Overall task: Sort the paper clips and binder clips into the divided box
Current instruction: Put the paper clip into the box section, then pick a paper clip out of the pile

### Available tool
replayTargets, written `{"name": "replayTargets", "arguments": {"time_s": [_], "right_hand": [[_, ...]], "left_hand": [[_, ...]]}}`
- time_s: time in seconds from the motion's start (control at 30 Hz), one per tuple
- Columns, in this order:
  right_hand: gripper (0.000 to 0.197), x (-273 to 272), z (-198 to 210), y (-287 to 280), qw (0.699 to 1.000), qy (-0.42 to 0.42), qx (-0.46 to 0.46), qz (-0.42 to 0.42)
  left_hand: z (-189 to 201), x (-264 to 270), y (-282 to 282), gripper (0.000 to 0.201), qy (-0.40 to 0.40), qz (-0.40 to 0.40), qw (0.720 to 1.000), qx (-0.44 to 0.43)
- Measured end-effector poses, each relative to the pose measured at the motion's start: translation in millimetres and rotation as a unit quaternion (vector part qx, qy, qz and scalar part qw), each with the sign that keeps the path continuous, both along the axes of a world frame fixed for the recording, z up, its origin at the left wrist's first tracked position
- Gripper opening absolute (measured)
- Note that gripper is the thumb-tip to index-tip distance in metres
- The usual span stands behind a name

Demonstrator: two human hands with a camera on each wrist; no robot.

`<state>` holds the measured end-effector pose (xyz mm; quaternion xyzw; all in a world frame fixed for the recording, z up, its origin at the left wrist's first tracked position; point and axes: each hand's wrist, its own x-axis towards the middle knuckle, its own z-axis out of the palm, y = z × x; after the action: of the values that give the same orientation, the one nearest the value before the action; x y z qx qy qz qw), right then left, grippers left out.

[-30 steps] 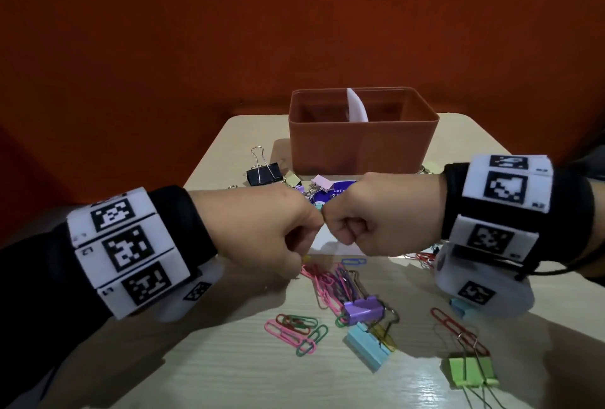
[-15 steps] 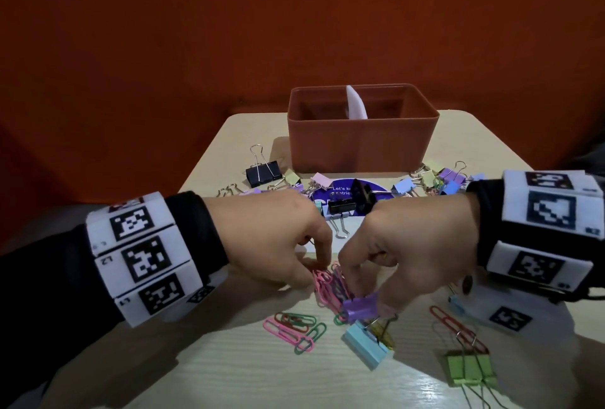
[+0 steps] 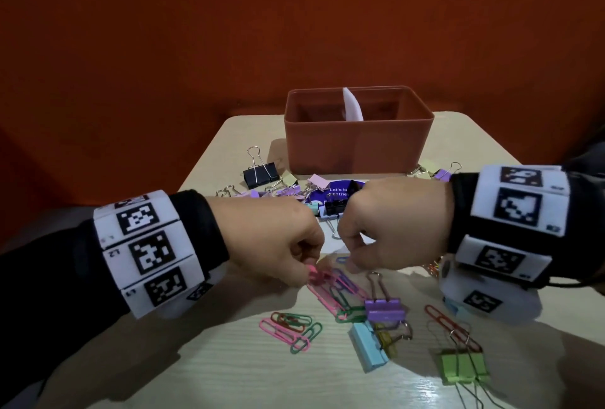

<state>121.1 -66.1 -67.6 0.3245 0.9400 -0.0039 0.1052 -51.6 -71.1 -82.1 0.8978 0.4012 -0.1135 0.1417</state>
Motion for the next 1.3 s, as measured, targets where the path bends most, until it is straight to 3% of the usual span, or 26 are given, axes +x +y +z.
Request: {"name": "replayTargets", "arguments": {"time_s": [0.2, 0.3, 0.53, 0.67, 0.77, 0.9, 1.1, 1.3], "right_hand": [[0.039, -20.2, -14.6, -0.5, 0.997, -0.073, -0.027, -0.008], [0.029, -25.9, -15.1, -0.1, 0.995, -0.091, -0.039, 0.001], [0.024, -28.5, -15.3, -3.9, 0.995, -0.093, -0.033, -0.004], [0.023, -25.6, 2.0, 6.9, 0.997, -0.015, -0.042, -0.057], [0.024, -22.2, 20.8, 21.7, 0.984, 0.106, -0.075, -0.120], [0.017, -12.8, 43.8, 60.2, 0.956, 0.220, 0.022, -0.194], [0.010, -11.5, 52.8, 114.1, 0.948, 0.187, 0.084, -0.242], [0.011, -16.7, 44.4, 127.3, 0.954, 0.184, 0.078, -0.224]], "left_hand": [[5.9, -12.5, 6.6, 0.017, 0.036, 0.063, 0.997, -0.028], [5.8, -19.7, 10.7, 0.018, 0.022, 0.076, 0.996, -0.032], [33.0, -26.7, 30.8, 0.029, -0.115, 0.169, 0.979, 0.006], [50.8, -22.4, 49.7, 0.038, -0.183, 0.203, 0.957, 0.095], [58.0, -17.8, 69.2, 0.033, -0.224, 0.216, 0.935, 0.169], [57.8, -7.7, 96.7, 0.030, -0.220, 0.229, 0.918, 0.238], [52.4, 7.3, 124.0, 0.027, -0.176, 0.241, 0.934, 0.195], [52.4, -2.4, 124.7, 0.017, -0.216, 0.240, 0.935, 0.144]]}}
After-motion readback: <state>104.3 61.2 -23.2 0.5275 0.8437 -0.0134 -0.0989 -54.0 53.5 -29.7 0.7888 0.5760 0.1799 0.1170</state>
